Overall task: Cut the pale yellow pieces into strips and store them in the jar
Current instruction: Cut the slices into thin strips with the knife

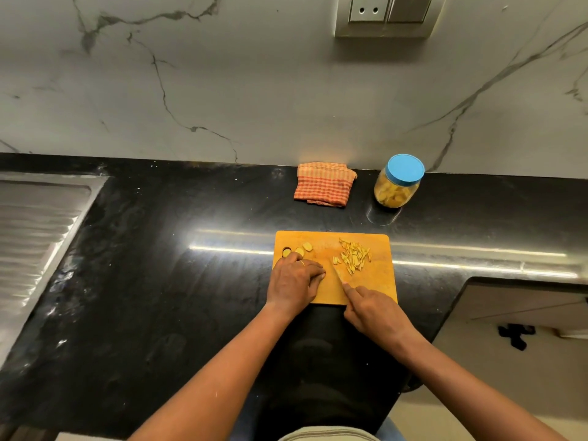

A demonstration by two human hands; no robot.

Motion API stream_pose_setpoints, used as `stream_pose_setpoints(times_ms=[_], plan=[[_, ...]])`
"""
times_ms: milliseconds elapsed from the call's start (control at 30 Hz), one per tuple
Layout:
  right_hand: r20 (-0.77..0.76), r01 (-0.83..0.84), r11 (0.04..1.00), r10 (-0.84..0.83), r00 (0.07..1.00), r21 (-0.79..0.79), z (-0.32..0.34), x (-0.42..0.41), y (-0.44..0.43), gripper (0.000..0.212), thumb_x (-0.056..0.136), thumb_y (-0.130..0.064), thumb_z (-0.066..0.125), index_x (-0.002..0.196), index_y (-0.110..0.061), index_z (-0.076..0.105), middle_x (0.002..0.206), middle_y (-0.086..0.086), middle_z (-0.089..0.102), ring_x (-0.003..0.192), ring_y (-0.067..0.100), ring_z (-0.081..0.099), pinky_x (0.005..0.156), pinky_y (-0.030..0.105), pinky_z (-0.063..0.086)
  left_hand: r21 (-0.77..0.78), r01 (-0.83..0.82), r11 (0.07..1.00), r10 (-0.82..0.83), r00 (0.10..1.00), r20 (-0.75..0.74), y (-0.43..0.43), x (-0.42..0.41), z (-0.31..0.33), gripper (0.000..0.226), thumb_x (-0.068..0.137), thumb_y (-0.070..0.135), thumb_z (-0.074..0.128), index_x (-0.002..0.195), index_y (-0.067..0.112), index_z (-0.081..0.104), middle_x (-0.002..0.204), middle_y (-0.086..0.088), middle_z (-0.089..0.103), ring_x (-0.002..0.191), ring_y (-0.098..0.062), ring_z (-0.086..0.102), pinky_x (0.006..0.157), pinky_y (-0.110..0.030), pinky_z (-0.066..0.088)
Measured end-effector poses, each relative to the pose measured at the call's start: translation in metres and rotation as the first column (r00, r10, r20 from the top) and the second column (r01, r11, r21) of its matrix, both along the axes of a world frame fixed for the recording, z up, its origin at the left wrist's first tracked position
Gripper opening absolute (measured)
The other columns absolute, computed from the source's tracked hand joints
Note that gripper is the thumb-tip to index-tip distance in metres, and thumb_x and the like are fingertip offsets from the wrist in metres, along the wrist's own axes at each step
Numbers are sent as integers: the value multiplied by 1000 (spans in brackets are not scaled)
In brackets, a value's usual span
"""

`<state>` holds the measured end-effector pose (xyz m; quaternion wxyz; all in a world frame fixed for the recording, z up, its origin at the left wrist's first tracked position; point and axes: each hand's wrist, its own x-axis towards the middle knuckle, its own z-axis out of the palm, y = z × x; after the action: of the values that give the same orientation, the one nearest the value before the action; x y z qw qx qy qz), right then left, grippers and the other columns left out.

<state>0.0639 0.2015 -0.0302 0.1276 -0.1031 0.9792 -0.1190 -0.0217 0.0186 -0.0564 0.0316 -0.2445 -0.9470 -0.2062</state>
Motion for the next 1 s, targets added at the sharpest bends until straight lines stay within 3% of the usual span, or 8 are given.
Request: stream_pose_setpoints(times_ms=[100,333,500,667,833,1000], plan=[[-25,62,997,-64,998,-48,1,-4,12,53,101,-34,38,150,-13,32,118,5,60,100,22,60,85,32,48,8,-14,1000,14,1000,0,1,1,1,12,83,36,73,89,28,78,91,16,74,87,-14,59,69,-31,51],[-68,-1,983,-11,998,-181,2,4,-9,49,97,-29,48,143,-12,45,101,7,64,85,23,61,74,33,49,38,47,998,-47,999,22,-7,0,3,8,81,29,75,86,24,79,88,13,74,87,-13,61,73,-28,53],[-66,-26,988,16,998,-154,-1,4,-16,49,97,-30,46,143,-14,45,101,7,64,85,24,61,73,36,51,55,103,993,-105,994,32,-17,-2,4,7,81,27,74,86,23,78,89,13,74,91,-10,62,76,-28,55],[-120,-33,998,26,992,-56,-2,2,0,47,94,-31,54,138,-14,52,87,5,62,71,23,61,60,36,51,29,123,992,-124,992,24,-19,-1,5,9,84,28,72,89,23,78,93,14,74,95,-9,61,81,-29,55],[-98,3,999,-7,995,-48,2,-2,11,52,97,-36,51,145,-17,43,97,6,62,81,24,62,69,36,52,21,128,992,-128,991,23,-19,0,7,11,85,28,71,91,23,78,95,14,74,97,-9,61,81,-28,55],[-155,-80,995,69,986,-64,-1,0,6,45,87,-32,60,127,-13,63,74,-1,58,56,15,57,47,28,47,36,124,992,-125,992,21,-20,-1,8,9,83,26,72,89,21,78,92,11,74,95,-12,62,76,-30,56]])
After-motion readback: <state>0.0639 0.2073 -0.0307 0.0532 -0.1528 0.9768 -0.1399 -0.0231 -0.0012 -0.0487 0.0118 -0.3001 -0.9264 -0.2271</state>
